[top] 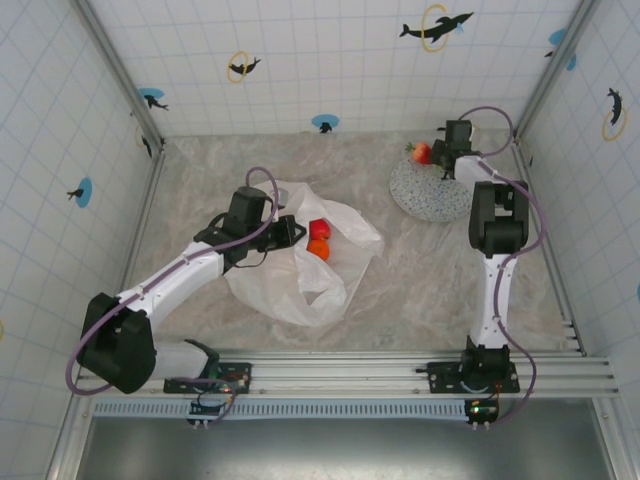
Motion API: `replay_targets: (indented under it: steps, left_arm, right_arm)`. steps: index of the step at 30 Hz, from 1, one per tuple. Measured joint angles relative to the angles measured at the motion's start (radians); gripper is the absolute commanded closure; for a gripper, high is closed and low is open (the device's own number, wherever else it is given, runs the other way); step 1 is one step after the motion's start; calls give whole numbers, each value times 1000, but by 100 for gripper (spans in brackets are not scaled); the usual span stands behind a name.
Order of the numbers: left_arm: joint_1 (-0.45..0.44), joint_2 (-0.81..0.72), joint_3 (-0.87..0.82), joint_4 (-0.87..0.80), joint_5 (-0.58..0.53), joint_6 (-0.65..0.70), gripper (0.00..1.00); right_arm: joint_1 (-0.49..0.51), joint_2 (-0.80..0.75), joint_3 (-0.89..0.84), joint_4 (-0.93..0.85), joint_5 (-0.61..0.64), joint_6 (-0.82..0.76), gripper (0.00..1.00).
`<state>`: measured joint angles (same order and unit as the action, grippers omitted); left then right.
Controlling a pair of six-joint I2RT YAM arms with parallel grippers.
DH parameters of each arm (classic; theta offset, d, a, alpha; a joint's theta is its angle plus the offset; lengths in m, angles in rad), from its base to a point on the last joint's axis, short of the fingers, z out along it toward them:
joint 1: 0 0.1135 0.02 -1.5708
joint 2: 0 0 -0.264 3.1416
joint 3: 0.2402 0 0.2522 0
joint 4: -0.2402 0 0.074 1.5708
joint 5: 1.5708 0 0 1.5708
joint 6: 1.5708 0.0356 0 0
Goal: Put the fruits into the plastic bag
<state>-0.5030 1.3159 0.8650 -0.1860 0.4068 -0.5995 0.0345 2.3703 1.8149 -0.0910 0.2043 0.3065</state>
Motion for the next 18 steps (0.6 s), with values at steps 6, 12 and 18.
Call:
replay_targets:
  steps: [6,12,18]
  left_arm:
    - [0,0,0,0,0,1,100]
    - [0,-2,0,0,0,1,100]
    - [0,-14,0,-1,0,1,100]
  right_arm:
    - [-6,0,6,-6,-13,0,42]
    - [-10,-44,-50,-10,-31,-7,45]
    - [-10,-318,-336,17,-80,-8,47]
